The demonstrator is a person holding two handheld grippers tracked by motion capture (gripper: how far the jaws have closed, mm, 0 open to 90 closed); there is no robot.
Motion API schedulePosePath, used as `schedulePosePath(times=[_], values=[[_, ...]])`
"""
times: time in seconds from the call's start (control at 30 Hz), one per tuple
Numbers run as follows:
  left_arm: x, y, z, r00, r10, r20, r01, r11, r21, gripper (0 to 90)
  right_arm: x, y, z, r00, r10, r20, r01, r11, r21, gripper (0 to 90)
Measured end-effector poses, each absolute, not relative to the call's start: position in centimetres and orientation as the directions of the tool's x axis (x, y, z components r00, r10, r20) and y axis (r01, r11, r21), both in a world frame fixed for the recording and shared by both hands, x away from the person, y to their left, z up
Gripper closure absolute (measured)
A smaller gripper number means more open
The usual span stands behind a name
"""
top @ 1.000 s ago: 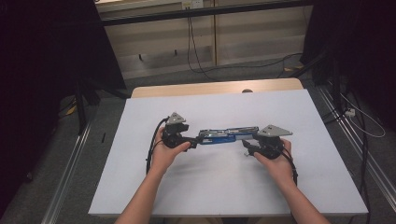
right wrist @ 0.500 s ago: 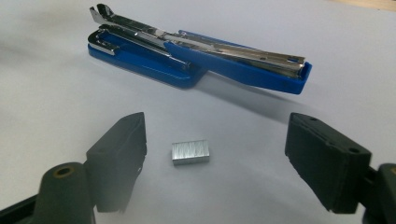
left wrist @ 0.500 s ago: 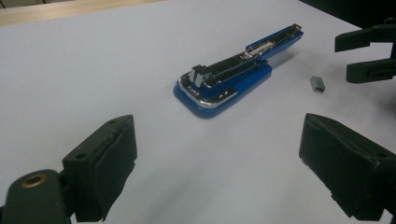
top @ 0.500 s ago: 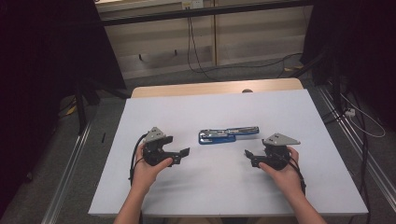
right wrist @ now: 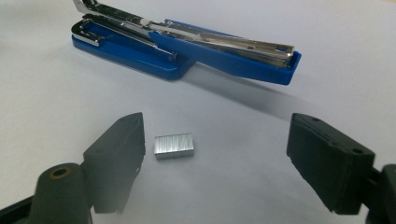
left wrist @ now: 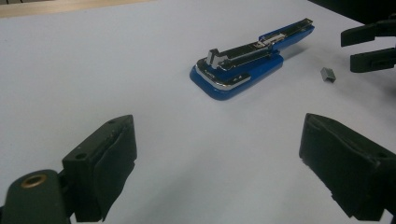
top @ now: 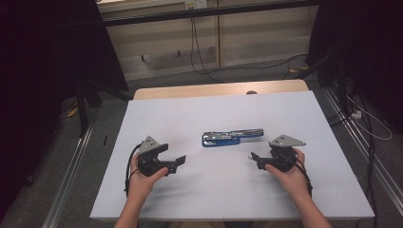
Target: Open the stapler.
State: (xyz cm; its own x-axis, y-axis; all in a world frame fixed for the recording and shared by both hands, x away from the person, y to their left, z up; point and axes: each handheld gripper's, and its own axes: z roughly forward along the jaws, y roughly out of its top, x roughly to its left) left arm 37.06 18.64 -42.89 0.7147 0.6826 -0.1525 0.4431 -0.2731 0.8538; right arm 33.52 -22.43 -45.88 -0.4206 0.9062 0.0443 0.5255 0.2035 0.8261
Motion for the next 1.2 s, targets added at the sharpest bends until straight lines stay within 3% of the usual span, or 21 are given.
schedulePosePath(times=[0.17,0.2,0.43,0.63,0.67,0.7,0.87,1.2], values=[[37.0,19.0,-43.0,0.703,0.695,-0.151,0.450,-0.269,0.851,11.3,33.2,-21.9,-45.8,-0.434,0.899,0.053,0.522,0.203,0.828,35.9],[37.0,19.1,-43.0,0.703,0.695,-0.151,0.449,-0.269,0.852,11.3,33.1,-21.5,-45.7,-0.450,0.892,0.046,0.520,0.220,0.825,42.9],[36.9,19.3,-43.1,0.690,0.706,-0.157,0.458,-0.259,0.850,11.3,33.3,-21.4,-46.0,-0.499,0.866,0.028,0.512,0.269,0.815,52.6],[37.0,19.3,-43.1,0.688,0.707,-0.163,0.463,-0.255,0.849,11.4,34.1,-22.8,-45.6,-0.461,0.887,0.012,0.508,0.253,0.824,59.9],[37.0,19.3,-43.1,0.686,0.708,-0.167,0.464,-0.249,0.850,11.4,34.2,-22.9,-45.7,-0.459,0.889,0.016,0.510,0.248,0.824,65.6],[37.0,19.4,-43.1,0.686,0.707,-0.172,0.463,-0.242,0.852,11.5,34.6,-23.1,-45.7,-0.456,0.890,0.019,0.512,0.245,0.824,76.9],[37.1,19.5,-43.2,0.677,0.716,-0.172,0.471,-0.241,0.849,11.5,35.2,-23.1,-46.1,-0.460,0.888,0.013,0.529,0.262,0.807,89.9],[37.1,19.5,-43.2,0.671,0.719,-0.182,0.477,-0.231,0.848,11.5,35.3,-22.3,-46.5,-0.514,0.858,-0.004,0.545,0.331,0.770,90.0]])
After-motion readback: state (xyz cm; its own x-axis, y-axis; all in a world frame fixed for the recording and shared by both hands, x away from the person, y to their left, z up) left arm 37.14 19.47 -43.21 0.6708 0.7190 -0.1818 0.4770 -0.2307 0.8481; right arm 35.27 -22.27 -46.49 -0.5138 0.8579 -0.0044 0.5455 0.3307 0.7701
